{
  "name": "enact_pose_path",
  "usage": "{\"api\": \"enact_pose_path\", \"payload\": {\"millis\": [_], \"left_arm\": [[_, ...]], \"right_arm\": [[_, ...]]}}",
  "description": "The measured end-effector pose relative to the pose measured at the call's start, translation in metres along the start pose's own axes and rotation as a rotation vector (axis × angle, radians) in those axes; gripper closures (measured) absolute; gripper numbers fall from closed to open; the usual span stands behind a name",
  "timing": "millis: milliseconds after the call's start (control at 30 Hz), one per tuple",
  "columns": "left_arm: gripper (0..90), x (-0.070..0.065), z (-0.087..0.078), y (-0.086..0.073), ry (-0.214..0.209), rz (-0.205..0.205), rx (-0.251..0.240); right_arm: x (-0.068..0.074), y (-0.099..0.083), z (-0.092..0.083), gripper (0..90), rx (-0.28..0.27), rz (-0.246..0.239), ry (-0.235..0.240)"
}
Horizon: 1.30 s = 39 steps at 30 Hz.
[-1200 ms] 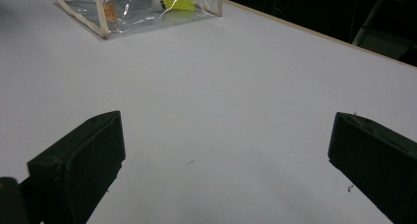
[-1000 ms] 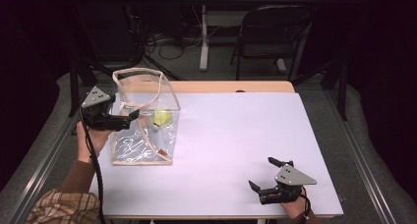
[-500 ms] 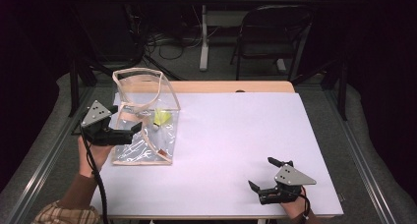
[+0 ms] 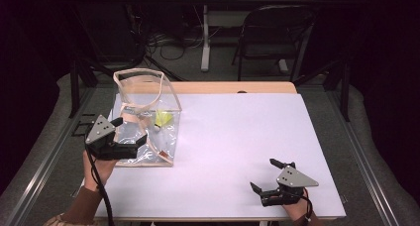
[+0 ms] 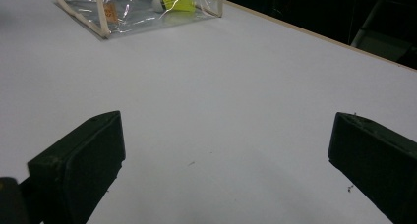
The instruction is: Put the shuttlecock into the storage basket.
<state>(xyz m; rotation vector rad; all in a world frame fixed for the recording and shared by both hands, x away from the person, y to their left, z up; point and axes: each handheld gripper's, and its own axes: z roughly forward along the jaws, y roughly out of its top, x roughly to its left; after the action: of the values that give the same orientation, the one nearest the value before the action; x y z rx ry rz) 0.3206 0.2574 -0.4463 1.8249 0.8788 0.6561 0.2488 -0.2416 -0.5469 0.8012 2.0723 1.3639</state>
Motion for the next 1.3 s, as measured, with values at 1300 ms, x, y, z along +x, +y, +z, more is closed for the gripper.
{"api": "enact_pose_path", "payload": {"millis": [1300], "left_arm": [[0.0,-0.036,0.007,-0.073,-0.109,0.02,-0.042]], "right_arm": [[0.0,0.0,0.001,0.2,0.007,-0.003,0.004]]}}
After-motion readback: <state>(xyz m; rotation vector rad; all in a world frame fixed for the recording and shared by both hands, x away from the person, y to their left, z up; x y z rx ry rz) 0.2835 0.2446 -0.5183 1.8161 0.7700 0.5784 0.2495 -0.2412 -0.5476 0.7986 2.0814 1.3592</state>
